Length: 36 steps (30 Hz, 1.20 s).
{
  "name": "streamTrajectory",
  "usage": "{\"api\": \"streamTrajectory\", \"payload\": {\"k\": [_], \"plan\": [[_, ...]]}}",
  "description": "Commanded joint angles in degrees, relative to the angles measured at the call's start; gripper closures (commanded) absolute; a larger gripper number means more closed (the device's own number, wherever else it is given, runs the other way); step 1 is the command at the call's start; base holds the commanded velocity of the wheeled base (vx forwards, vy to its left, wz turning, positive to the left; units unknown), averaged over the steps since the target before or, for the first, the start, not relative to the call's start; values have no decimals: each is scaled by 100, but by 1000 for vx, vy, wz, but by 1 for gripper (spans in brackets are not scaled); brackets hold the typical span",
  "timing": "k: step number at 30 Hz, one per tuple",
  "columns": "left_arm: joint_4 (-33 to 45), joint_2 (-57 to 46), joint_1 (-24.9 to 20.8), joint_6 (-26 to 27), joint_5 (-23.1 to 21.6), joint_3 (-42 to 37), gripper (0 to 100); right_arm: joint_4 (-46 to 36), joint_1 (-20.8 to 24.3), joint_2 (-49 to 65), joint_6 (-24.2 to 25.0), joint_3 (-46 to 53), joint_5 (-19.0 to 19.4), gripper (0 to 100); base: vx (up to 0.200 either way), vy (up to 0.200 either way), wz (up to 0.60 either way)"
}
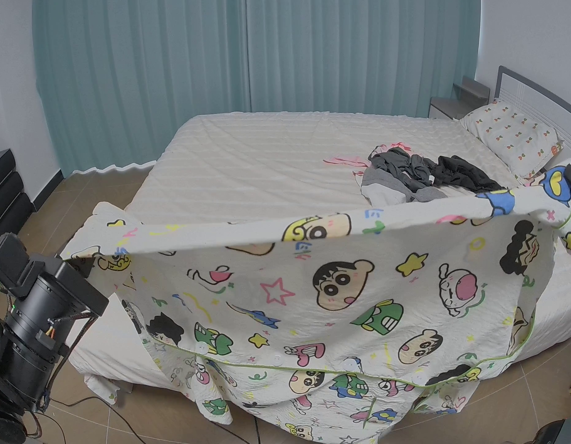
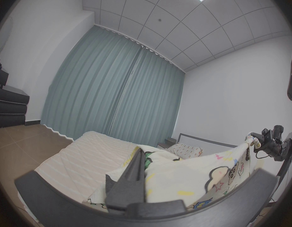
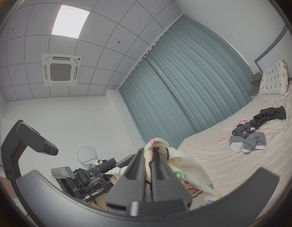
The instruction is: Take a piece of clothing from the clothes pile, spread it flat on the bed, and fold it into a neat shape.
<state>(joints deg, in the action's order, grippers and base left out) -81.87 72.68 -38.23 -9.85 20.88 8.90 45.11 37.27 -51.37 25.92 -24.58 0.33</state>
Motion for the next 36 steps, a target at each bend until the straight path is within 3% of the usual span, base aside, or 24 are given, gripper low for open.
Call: {"api": "streamTrajectory", "payload": {"k": [1,6,12,19,28,36], "plan": [[13,-87,9,36,-32,-187,100,-353,-18,57,10,-38,2,100,0,0,0],[13,80,17,18,-5,-486,100,-678,-114,-66,10,-21,-7,100,0,0,0],[13,422,123,-8,30,-565,100,-696,-677,-532,-52,-74,11,100,0,0,0],[-13,1257,694,-26,-5,-169,100,-661,-914,-1094,-166,-276,11,100,0,0,0],[-4,2101,1010,-87,-225,446,100,-573,-1283,-1789,-298,-610,20,100,200,0,0],[13,3156,1107,-61,-260,1501,100,-292,-1652,-2650,-333,-935,2,100,200,0,0]]}}
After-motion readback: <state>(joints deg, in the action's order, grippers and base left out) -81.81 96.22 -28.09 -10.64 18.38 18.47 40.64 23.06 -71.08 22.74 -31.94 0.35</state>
